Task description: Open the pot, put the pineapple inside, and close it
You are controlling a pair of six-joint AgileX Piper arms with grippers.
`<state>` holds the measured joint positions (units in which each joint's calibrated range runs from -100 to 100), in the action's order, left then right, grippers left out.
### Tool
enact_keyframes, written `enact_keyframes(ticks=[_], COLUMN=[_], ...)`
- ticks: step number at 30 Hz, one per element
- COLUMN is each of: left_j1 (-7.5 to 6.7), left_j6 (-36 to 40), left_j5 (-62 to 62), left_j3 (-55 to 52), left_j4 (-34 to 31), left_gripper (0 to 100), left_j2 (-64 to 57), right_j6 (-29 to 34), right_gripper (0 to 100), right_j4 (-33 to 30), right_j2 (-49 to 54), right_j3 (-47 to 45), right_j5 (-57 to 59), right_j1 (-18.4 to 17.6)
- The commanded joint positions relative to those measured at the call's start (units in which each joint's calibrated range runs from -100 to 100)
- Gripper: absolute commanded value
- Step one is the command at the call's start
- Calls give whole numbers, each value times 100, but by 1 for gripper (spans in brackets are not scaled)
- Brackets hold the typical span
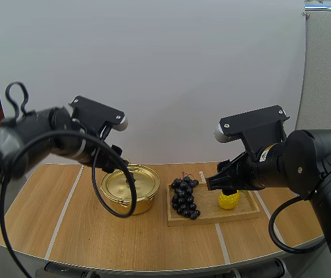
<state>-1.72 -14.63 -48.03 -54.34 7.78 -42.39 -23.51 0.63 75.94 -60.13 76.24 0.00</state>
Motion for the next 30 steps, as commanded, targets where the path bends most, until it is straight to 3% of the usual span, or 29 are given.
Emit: enact_keyframes(ticks=[1, 7, 16, 30], left_j1=[-15, -15, -134, -134], left_j6=[-998, -1655, -1745, -1748], left_j5=[-798, -1155, -1265, -1126], left_j3=[816, 1222, 1750, 2257], left_j4=[671, 1259, 1284, 1317], left_gripper=[100, 100, 100, 100], left_j2=[771, 1579, 2957, 4318], right_j6=[4, 4, 4, 4], right_gripper=[100, 100, 100, 100], right_j4=[-15, -15, -15, -15], right_j2=[-6, -6, -6, -6], right_j3=[42, 42, 42, 42], right_j5=[-95, -95, -95, -95], right_j1=[15, 15, 15, 15])
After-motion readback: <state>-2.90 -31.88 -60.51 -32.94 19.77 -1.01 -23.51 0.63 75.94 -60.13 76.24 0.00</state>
